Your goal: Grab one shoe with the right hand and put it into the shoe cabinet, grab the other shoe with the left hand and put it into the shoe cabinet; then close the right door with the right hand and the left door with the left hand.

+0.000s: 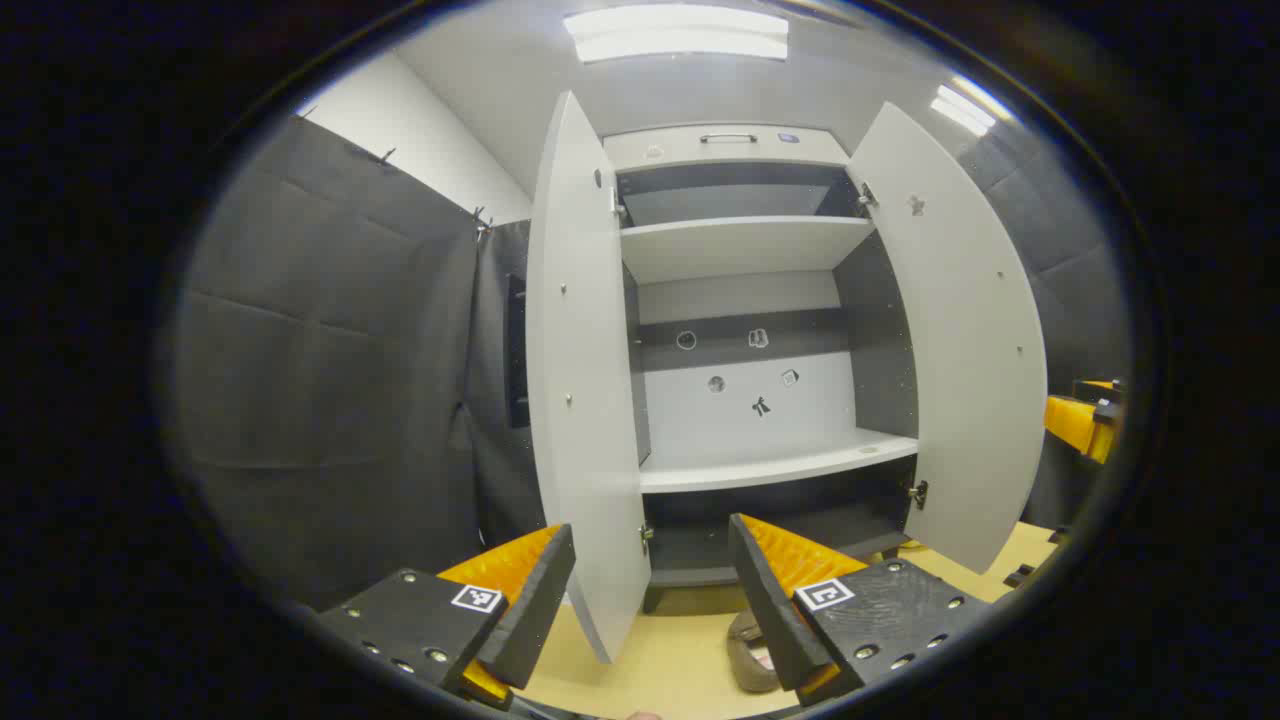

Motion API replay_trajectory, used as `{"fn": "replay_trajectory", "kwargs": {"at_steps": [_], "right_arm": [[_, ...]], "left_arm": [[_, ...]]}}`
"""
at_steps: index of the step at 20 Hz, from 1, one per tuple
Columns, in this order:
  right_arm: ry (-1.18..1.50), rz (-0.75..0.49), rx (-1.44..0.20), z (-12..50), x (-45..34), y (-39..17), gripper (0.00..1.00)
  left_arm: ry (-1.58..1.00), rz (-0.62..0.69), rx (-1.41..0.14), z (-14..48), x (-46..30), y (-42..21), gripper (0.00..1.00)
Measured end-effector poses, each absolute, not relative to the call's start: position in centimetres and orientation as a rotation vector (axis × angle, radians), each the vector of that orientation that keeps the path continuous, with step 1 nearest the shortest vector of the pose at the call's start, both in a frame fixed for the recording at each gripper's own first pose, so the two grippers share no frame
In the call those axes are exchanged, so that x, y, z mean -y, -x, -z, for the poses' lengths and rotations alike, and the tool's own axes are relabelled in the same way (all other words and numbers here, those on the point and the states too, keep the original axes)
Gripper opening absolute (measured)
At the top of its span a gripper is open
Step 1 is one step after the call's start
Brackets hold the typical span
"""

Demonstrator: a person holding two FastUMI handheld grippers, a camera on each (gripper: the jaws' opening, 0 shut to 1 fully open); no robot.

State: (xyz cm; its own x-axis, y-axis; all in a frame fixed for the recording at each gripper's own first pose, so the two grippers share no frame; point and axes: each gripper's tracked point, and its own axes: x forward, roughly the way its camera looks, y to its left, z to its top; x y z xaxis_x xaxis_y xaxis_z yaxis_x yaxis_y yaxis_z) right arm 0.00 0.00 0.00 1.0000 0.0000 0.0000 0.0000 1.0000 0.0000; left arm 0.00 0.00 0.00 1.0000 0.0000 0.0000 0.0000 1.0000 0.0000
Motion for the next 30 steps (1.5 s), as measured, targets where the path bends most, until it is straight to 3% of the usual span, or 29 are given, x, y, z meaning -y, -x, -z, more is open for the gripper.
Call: {"fn": "replay_trajectory", "kwargs": {"at_steps": [2, 4, 6, 8, 9, 11, 19, 20, 21, 23, 24, 27, 28, 30], "right_arm": [[0.004, 0.005, -0.001, 0.0, 0.2, 0.0, 0.98], [0.008, 0.009, -0.006, 0.3, 0.3, 0.0, 0.98], [0.006, 0.011, -0.009, 0.3, 0.2, 0.1, 0.98], [0.007, 0.009, -0.003, 0.1, 0.0, 0.0, 0.97], [0.012, 0.009, 0.001, 0.0, 0.0, 0.0, 0.97], [0.019, 0.005, 0.009, -0.3, -0.2, 0.0, 0.96], [0.035, -0.029, -0.017, 0.8, -1.8, -0.5, 0.98], [0.040, -0.039, -0.030, 1.3, -2.3, -0.8, 0.98], [0.040, -0.052, -0.043, 1.7, -2.9, -1.1, 0.97], [0.043, -0.075, -0.074, 2.9, -3.8, -1.8, 0.97], [0.051, -0.085, -0.089, 3.5, -4.5, -2.1, 0.98], [0.067, -0.123, -0.127, 5.2, -6.4, -3.0, 0.96], [0.067, -0.134, -0.137, 5.6, -6.9, -3.2, 0.97], [0.064, -0.153, -0.160, 6.6, -7.8, -4.0, 0.98]], "left_arm": [[-0.008, -0.003, 0.004, -0.1, -0.3, 0.1, 0.96], [-0.012, -0.010, 0.004, -0.2, -0.6, 0.3, 0.82], [-0.010, -0.013, 0.004, -0.2, -0.9, 0.3, 0.96], [-0.011, -0.013, 0.004, -0.2, -1.0, 0.4, 0.97], [-0.014, -0.013, 0.005, -0.2, -1.0, 0.4, 0.82], [-0.013, -0.013, 0.007, -0.2, -1.1, 0.5, 0.97], [-0.025, -0.013, 0.032, -1.0, -1.5, 1.0, 0.97], [-0.025, -0.013, 0.035, -1.0, -1.4, 1.0, 0.82], [-0.025, -0.015, 0.036, -1.1, -1.5, 1.1, 0.96], [-0.027, -0.019, 0.038, -1.1, -1.7, 1.2, 0.97], [-0.029, -0.021, 0.038, -1.1, -1.7, 1.3, 0.82], [-0.030, -0.032, 0.035, -0.9, -2.1, 1.6, 0.82], [-0.032, -0.037, 0.033, -0.8, -2.2, 1.7, 0.90], [-0.037, -0.049, 0.031, -0.7, -2.7, 1.8, 0.89]]}}
